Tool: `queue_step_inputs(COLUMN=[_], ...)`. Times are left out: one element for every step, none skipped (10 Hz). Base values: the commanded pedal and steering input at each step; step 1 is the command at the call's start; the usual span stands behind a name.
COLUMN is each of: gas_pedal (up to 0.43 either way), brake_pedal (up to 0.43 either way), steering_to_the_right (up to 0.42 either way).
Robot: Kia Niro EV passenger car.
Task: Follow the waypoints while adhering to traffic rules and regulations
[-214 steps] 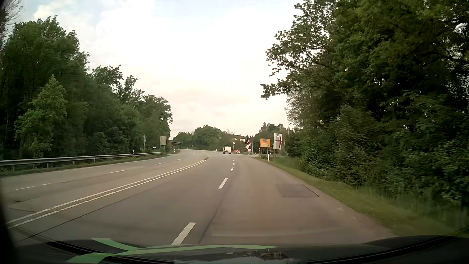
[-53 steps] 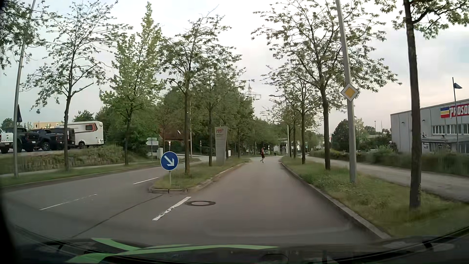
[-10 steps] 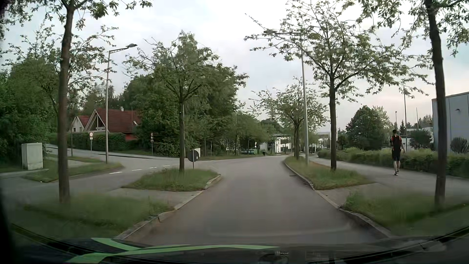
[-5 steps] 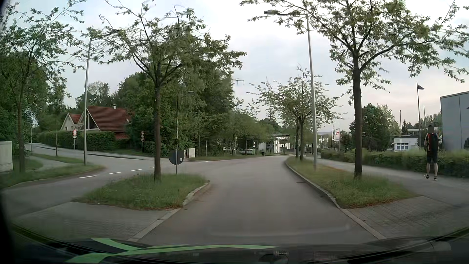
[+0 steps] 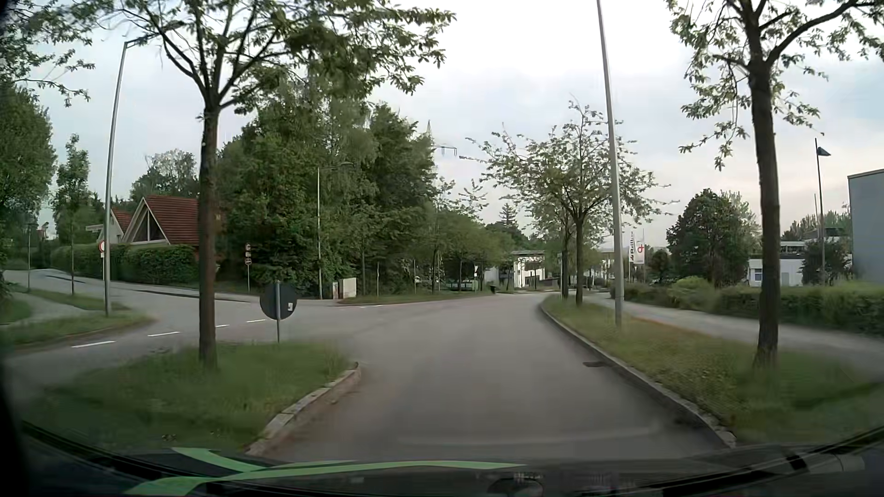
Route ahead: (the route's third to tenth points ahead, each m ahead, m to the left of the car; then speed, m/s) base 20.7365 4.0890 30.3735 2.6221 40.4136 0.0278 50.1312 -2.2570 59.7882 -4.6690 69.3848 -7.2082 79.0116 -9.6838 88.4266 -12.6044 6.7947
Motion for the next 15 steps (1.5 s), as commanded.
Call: queue_step_inputs(gas_pedal=[0.067, 0.067, 0.067, 0.067, 0.067, 0.059, 0.059, 0.059, 0.059, 0.059, 0.059, 0.059, 0.059, 0.059, 0.059], brake_pedal=[0.000, 0.000, 0.000, 0.000, 0.000, 0.000, 0.000, 0.000, 0.000, 0.000, 0.000, 0.000, 0.000, 0.000, 0.000], steering_to_the_right=[0.005, 0.005, 0.005, 0.005, 0.006, 0.008, 0.010, 0.010, 0.010, 0.010, 0.011, 0.010, 0.010, 0.010, 0.010])
